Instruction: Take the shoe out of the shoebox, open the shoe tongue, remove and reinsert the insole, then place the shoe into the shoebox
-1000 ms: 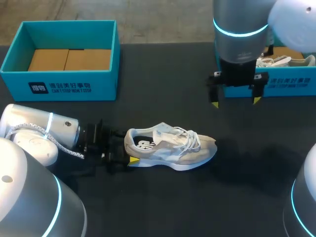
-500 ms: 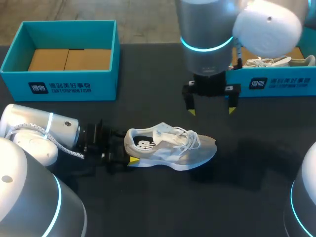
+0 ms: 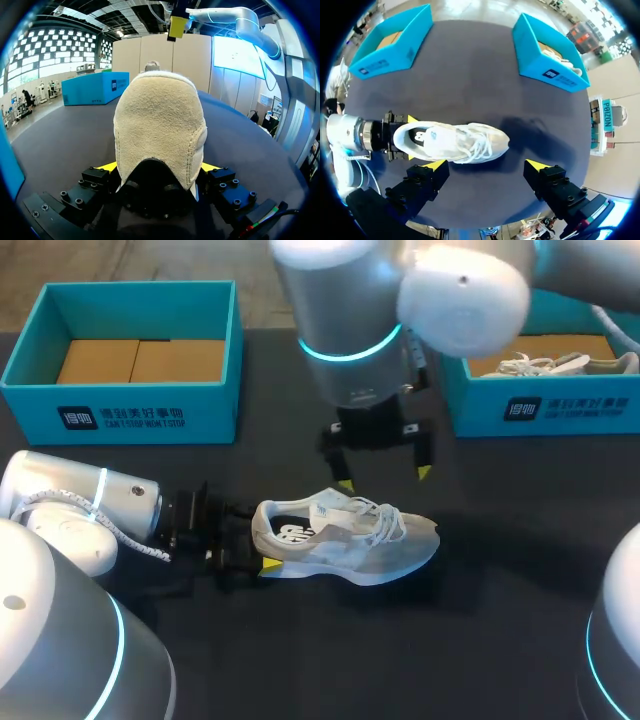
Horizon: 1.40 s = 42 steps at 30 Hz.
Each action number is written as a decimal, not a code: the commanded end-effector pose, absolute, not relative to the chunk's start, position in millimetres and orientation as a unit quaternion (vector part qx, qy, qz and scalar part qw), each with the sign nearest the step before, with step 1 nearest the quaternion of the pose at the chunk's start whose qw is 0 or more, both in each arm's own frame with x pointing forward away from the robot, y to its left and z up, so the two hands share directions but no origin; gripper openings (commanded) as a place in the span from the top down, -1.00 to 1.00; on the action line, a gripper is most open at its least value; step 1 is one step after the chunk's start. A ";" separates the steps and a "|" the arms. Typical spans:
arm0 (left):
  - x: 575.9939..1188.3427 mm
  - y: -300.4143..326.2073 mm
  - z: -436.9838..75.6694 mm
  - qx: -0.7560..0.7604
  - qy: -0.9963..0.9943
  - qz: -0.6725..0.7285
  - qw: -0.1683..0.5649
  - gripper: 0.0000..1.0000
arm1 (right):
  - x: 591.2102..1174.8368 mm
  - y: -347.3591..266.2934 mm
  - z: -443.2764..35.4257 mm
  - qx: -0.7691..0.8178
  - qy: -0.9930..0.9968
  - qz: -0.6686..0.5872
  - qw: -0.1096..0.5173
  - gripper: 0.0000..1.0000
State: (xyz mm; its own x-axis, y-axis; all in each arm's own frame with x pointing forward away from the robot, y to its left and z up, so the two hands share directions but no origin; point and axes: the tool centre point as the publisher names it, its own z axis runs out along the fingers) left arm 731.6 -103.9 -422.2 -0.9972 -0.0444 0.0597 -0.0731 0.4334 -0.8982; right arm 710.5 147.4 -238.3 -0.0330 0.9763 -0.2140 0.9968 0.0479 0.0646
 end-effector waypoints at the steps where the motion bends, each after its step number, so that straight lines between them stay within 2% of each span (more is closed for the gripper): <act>1: 732.6 -103.8 -424.6 0.035 -0.847 0.530 0.014 1.00 | 714.2 178.8 -247.0 0.674 0.715 -0.114 0.149 -1.00; 18: 732.6 -103.8 -424.6 0.035 -0.847 0.530 0.014 1.00 | 712.2 219.9 -274.6 0.620 0.755 -0.153 0.145 -1.00; 42: 732.6 -103.8 -424.6 0.035 -0.847 0.530 0.014 1.00 | 728.2 226.9 -325.7 0.612 0.755 -0.184 0.144 -1.00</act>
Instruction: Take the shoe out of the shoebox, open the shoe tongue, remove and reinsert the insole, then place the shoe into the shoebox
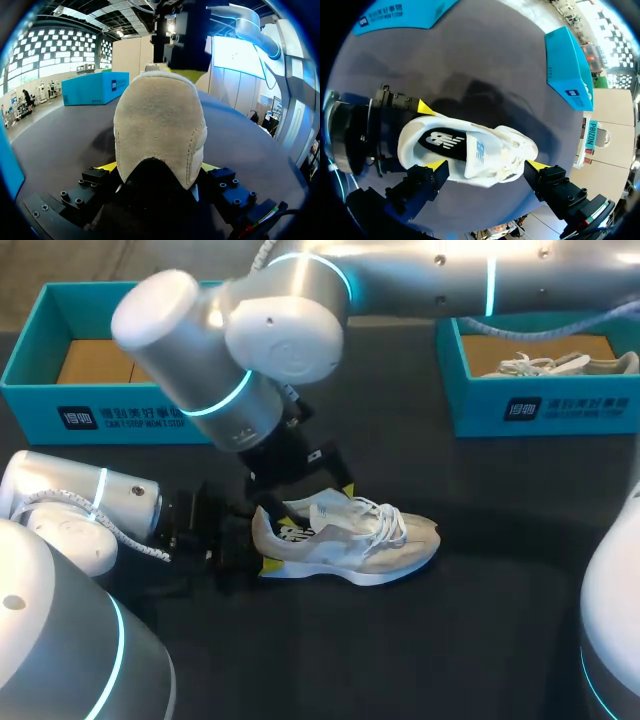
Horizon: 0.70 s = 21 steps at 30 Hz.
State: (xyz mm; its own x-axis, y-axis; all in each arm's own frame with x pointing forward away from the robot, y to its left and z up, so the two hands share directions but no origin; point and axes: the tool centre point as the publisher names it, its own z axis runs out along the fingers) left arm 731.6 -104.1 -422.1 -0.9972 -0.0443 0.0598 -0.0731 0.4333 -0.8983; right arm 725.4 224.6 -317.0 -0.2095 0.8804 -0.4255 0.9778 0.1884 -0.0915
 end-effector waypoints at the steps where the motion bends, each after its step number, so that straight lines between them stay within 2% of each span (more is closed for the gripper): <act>1: 732.6 -103.8 -424.6 0.035 -0.847 0.530 0.014 1.00 | 728.5 226.1 -327.4 0.612 0.755 -0.185 0.144 -1.00; 21: 732.6 -103.8 -424.6 0.035 -0.847 0.530 0.014 1.00 | 729.5 207.8 -358.3 0.633 0.727 -0.221 0.146 -1.00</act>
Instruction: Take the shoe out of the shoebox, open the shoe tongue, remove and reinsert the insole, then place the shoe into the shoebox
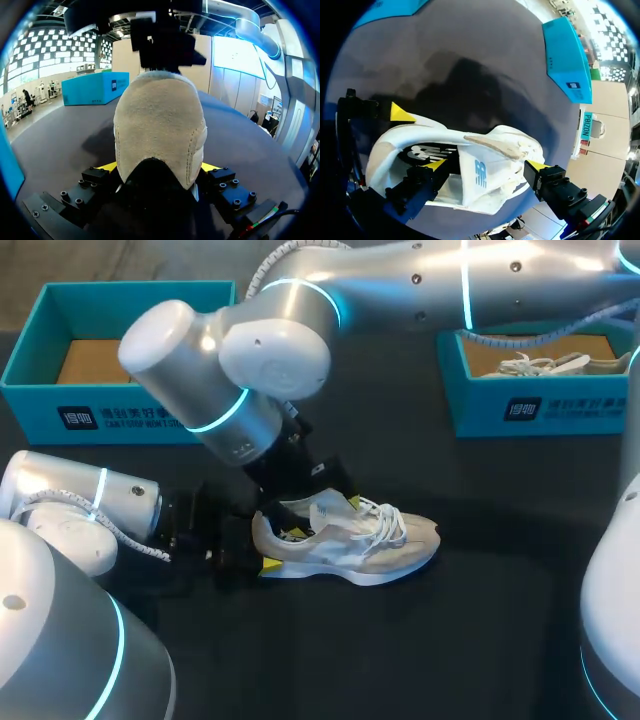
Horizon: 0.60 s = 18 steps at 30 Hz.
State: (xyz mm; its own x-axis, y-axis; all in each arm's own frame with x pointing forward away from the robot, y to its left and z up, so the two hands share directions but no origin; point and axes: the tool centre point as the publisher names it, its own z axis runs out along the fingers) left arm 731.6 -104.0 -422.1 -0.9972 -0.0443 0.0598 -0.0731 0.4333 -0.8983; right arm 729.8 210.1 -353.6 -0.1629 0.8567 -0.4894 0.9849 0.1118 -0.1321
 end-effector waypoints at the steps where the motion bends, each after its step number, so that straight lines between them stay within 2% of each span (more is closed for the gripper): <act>1: 732.6 -103.8 -424.6 0.035 -0.847 0.530 0.014 1.00 | 729.0 206.6 -358.2 0.634 0.725 -0.223 0.147 -1.00; 18: 732.6 -103.8 -424.6 0.035 -0.847 0.530 0.014 1.00 | 736.7 178.7 -339.2 0.669 0.692 -0.218 0.160 -1.00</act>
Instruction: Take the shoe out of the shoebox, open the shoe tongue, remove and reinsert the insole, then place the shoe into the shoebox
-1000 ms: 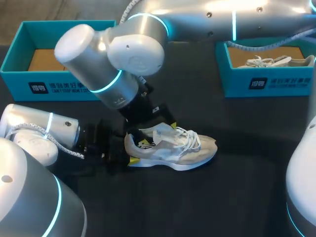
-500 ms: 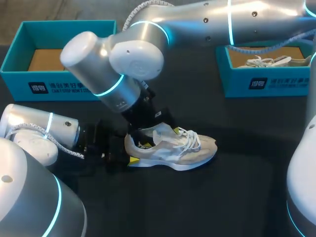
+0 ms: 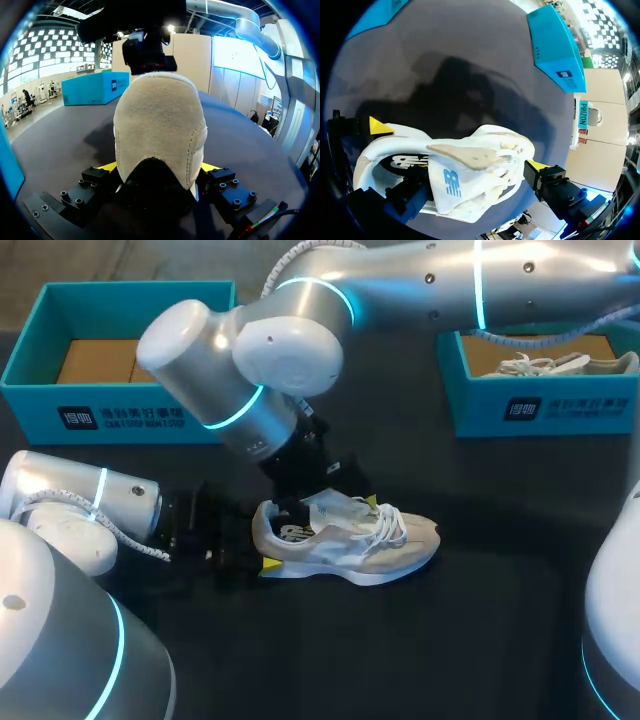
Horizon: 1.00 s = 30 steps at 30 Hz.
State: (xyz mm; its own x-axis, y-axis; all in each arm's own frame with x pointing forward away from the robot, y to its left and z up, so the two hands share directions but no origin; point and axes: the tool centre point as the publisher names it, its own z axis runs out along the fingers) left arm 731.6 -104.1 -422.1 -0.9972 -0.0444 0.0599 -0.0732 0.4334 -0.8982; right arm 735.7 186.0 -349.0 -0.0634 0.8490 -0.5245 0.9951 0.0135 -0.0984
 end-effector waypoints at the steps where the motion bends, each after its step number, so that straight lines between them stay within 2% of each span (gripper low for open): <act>1: 732.6 -103.8 -424.6 0.035 -0.847 0.530 0.014 1.00 | 737.9 177.5 -337.3 0.671 0.690 -0.217 0.162 -1.00; 16: 732.6 -103.8 -424.6 0.035 -0.847 0.530 0.014 1.00 | 746.1 165.1 -316.5 0.702 0.669 -0.188 0.159 -1.00; 17: 732.6 -103.8 -424.6 0.035 -0.847 0.530 0.014 1.00 | 746.2 164.6 -315.8 0.704 0.667 -0.186 0.157 -0.88; 18: 732.6 -103.8 -424.6 0.035 -0.847 0.530 0.014 1.00 | 746.2 164.3 -315.2 0.706 0.666 -0.184 0.155 -0.49; 19: 732.6 -103.8 -424.6 0.035 -0.847 0.530 0.014 1.00 | 746.1 164.1 -314.5 0.708 0.665 -0.181 0.153 -0.21; 20: 732.6 -103.8 -424.6 0.035 -0.847 0.530 0.014 1.00 | 745.8 164.0 -313.8 0.710 0.665 -0.176 0.150 -0.07; 26: 732.6 -103.8 -424.6 0.035 -0.847 0.530 0.014 1.00 | 743.4 163.5 -312.1 0.715 0.662 -0.171 0.146 0.37; 30: 732.6 -103.8 -424.6 0.035 -0.847 0.530 0.014 1.00 | 741.9 161.5 -311.9 0.717 0.660 -0.170 0.143 0.51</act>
